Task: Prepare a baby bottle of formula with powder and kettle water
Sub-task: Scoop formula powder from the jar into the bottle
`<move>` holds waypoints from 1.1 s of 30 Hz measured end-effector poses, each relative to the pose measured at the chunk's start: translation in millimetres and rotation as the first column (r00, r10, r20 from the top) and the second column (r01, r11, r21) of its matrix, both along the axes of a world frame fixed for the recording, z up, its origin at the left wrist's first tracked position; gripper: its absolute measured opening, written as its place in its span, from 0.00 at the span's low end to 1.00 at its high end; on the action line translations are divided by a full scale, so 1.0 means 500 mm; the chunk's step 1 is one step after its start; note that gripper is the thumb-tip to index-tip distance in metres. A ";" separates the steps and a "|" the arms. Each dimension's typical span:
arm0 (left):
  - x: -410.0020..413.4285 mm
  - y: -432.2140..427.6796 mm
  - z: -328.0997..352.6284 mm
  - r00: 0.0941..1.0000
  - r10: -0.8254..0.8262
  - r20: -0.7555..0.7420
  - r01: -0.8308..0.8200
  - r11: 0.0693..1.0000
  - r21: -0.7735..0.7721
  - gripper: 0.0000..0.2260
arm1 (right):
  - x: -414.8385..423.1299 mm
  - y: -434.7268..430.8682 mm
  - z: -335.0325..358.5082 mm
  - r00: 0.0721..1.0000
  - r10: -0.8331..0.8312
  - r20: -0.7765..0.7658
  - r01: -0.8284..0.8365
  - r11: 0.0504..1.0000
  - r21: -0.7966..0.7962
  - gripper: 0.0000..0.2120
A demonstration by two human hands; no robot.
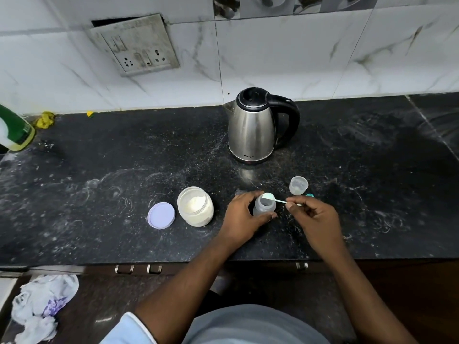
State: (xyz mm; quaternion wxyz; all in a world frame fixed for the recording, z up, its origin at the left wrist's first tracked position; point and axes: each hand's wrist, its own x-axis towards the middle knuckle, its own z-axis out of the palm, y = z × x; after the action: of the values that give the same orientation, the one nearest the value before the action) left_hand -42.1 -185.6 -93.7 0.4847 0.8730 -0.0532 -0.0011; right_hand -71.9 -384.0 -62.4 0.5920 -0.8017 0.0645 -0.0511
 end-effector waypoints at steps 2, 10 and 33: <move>0.000 -0.001 -0.001 1.000 0.003 0.005 -0.003 1.000 0.006 0.27 | 0.003 0.003 -0.002 1.000 0.005 0.012 -0.004 1.000 -0.023 0.06; 0.002 0.001 -0.001 1.000 -0.006 0.010 0.006 1.000 0.010 0.28 | 0.004 0.002 -0.006 1.000 0.006 0.024 -0.005 0.999 -0.036 0.06; 0.001 0.003 0.007 1.000 -0.024 -0.005 0.024 1.000 -0.002 0.26 | 0.006 -0.001 0.003 0.999 0.024 0.031 -0.023 1.000 -0.010 0.07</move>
State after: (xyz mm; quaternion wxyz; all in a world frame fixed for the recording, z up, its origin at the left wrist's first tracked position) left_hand -41.8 -184.1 -90.3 0.4855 0.8720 -0.0623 -0.0091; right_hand -68.7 -384.3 -61.1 0.5896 -0.8044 0.0458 -0.0568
